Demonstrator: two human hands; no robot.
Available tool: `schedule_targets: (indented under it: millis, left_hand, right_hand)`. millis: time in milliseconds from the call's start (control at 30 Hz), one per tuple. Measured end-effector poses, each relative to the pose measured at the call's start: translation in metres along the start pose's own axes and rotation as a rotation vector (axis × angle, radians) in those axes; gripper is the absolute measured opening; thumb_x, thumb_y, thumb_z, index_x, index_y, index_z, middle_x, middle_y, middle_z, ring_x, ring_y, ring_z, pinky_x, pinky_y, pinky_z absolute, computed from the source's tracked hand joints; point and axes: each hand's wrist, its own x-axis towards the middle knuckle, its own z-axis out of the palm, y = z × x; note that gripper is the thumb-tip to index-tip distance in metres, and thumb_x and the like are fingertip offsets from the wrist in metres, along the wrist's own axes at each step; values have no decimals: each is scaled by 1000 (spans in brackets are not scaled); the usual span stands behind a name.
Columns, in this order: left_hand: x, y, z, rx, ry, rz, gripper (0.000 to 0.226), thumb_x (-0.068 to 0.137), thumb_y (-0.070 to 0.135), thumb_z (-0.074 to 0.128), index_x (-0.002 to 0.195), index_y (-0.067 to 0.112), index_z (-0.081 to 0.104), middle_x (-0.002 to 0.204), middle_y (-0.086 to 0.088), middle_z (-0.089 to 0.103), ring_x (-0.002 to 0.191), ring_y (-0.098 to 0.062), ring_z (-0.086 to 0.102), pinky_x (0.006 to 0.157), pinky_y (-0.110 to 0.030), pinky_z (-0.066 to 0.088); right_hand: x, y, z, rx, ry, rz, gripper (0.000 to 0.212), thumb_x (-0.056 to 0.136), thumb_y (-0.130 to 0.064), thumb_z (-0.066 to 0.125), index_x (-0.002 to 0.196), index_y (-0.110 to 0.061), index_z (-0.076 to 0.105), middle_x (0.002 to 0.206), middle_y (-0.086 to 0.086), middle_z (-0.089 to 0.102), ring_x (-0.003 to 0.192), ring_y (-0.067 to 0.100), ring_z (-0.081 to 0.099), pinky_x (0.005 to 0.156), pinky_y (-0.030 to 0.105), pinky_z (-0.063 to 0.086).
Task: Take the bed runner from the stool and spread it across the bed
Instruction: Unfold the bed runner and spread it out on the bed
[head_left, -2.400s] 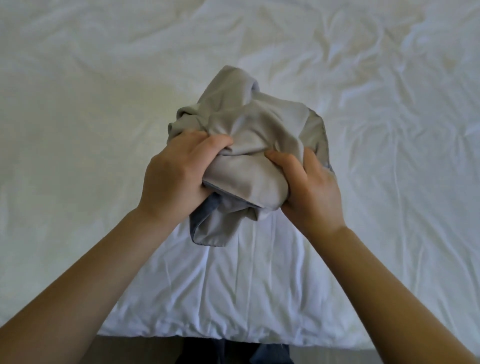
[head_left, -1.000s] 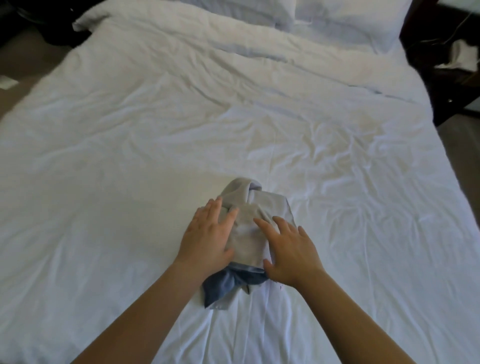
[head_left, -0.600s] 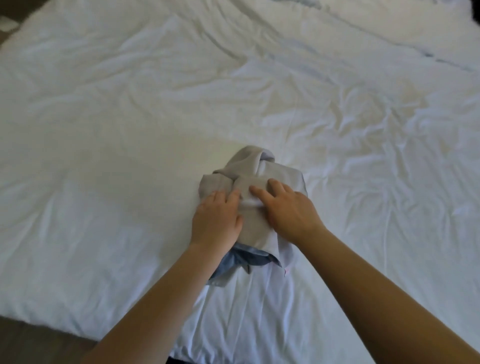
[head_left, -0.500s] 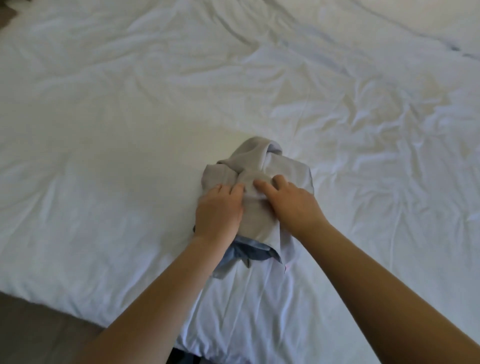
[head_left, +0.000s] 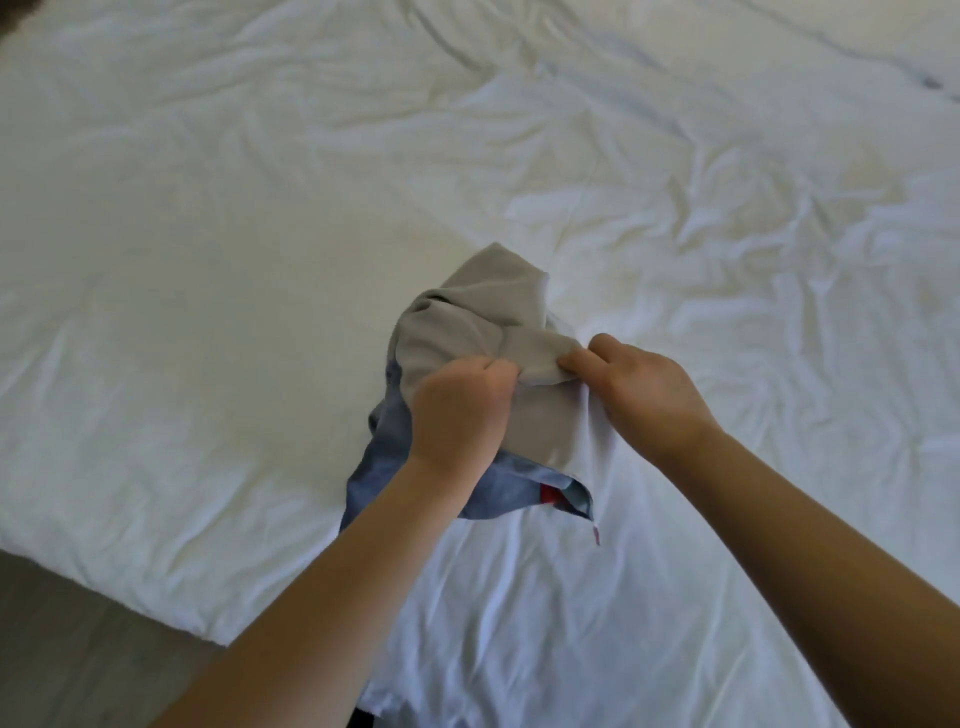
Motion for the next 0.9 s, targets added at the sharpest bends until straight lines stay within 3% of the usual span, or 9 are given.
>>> schedule_targets:
  millis: [67, 133, 200, 333, 500, 633, 733, 800, 900]
  left_hand:
    - [3, 26, 4, 9, -30, 24, 32, 56, 45, 77, 62, 19, 59, 54, 4, 53, 46, -16, 49, 43, -22, 36]
    - [5, 52, 8, -15, -9, 88, 40, 45, 42, 85, 60, 17, 58, 53, 0, 53, 45, -20, 49, 42, -23, 35]
    - [6, 80, 13, -55, 10, 138, 44, 42, 49, 80, 62, 16, 59, 55, -1, 54, 48, -19, 51, 45, -22, 36]
    - [10, 138, 24, -48, 67, 244, 12, 49, 25, 61, 53, 17, 54, 49, 0, 50, 43, -20, 50, 38, -21, 35]
    - [2, 216, 57, -41, -23, 422, 22, 47, 20, 71, 52, 20, 50, 49, 2, 49, 46, -18, 51, 41, -23, 36]
    - [-13, 262, 67, -74, 9, 491, 14, 52, 8, 41, 46, 20, 45, 44, 1, 43, 39, -18, 44, 39, -20, 22]
    - [-21, 269, 69, -142, 59, 485, 20, 59, -3, 46, 51, 15, 47, 49, -3, 47, 47, -21, 48, 42, -25, 32]
    - [-26, 260, 71, -190, 10, 496, 14, 74, 3, 58, 63, 11, 59, 65, -6, 62, 67, -23, 61, 61, -31, 50]
    - [-30, 240, 61, -132, -71, 463, 22, 89, 27, 53, 93, 12, 68, 102, -5, 69, 103, -24, 61, 99, -38, 45]
  right_hand:
    - [-18, 20, 0, 8, 14, 22, 45, 53, -3, 83, 93, -7, 65, 68, 9, 47, 45, 25, 44, 37, 24, 32]
    - [-38, 40, 3, 22, 21, 50, 46, 52, -2, 83, 94, -7, 64, 68, 9, 47, 45, 26, 45, 36, 25, 34]
    - [-60, 59, 7, 26, 30, 80, 48, 51, 0, 83, 94, -8, 64, 68, 9, 46, 45, 25, 43, 36, 25, 33]
    - [-106, 98, 19, 33, 43, 162, 47, 51, 5, 78, 93, -8, 62, 68, 9, 46, 46, 23, 38, 38, 25, 30]
    - [-175, 146, 34, 43, -17, 341, 44, 58, 6, 71, 99, -8, 63, 73, 10, 50, 49, 28, 47, 41, 28, 38]
    - [-223, 173, 45, -6, -135, 497, 44, 68, 4, 64, 109, -12, 61, 80, 9, 50, 57, 29, 50, 46, 29, 38]
    - [-239, 180, 48, -30, -212, 541, 42, 78, -1, 57, 116, -18, 55, 87, 4, 51, 69, 27, 56, 53, 31, 44]
    - [-239, 177, 45, -43, -244, 582, 41, 84, -6, 52, 120, -24, 52, 94, 0, 54, 79, 22, 58, 58, 30, 46]
    - [-227, 167, 40, -15, -196, 600, 44, 87, -11, 52, 128, -27, 48, 103, -1, 56, 89, 21, 59, 60, 31, 47]
